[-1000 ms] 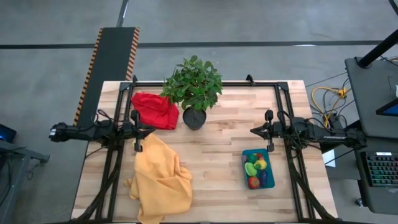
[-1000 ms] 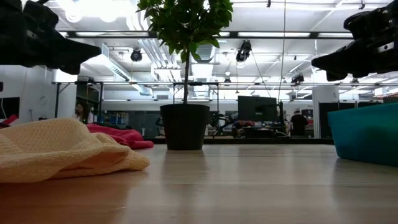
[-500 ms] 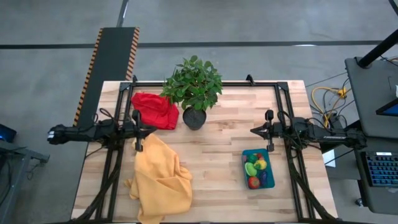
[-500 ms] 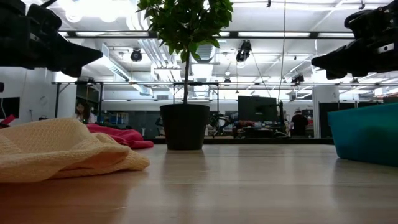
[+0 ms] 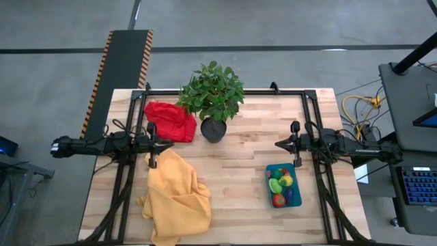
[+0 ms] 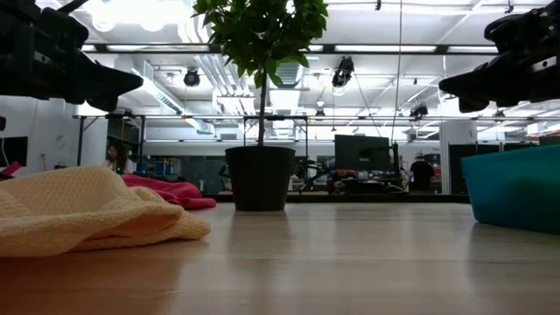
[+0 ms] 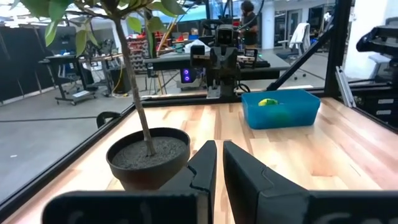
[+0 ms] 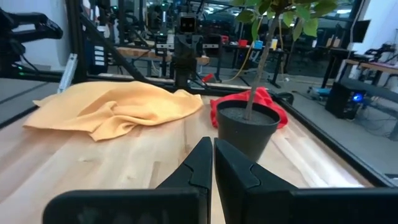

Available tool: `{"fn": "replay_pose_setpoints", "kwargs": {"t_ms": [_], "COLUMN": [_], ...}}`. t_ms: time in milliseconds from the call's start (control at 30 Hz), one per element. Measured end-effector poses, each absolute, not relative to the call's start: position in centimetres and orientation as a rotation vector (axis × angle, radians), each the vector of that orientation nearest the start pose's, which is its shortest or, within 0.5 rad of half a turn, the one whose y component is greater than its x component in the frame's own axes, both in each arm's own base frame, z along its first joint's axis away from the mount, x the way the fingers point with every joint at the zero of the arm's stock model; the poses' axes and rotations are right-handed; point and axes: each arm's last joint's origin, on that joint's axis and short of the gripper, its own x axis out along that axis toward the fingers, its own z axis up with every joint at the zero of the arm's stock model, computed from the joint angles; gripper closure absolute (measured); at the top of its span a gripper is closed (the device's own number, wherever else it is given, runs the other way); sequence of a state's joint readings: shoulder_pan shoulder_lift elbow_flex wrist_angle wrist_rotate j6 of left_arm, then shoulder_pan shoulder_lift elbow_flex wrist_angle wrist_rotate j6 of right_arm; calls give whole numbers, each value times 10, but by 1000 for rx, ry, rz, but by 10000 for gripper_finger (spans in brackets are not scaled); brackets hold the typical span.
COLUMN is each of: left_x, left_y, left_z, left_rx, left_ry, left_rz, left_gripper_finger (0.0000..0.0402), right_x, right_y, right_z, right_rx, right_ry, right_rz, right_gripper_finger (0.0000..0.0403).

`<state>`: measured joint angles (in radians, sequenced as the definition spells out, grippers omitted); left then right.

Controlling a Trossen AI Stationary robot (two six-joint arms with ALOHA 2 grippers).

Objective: Pick and placing Produce into tupperware
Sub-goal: Return to Home Position

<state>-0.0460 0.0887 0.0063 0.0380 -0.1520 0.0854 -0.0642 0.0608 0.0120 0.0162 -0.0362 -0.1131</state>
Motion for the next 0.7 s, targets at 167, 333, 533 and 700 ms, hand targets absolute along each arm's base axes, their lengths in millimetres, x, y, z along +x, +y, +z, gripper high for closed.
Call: {"fn": "replay_pose_setpoints", "kwargs": {"t_ms": [167, 333, 533, 700], "left_x": [103, 103, 103, 103], "left_y": [0, 0, 0, 0], "left_z": [162, 162, 162, 162], "left_rx": [123, 124, 124, 122], "left_ry": [49, 49, 49, 49], "left_rz": [100, 102, 110, 113], "left_gripper_finger": [387, 387, 387, 387], "right_x": [101, 101, 101, 101], "right_y": [-5, -5, -5, -5], "right_z": [164, 164, 164, 164], "right_rx": [-68, -82, -85, -71], "right_ry": [36, 36, 37, 37], "right_rz": [-3, -3, -8, -11], "right_gripper_finger": [394, 394, 394, 394]}}
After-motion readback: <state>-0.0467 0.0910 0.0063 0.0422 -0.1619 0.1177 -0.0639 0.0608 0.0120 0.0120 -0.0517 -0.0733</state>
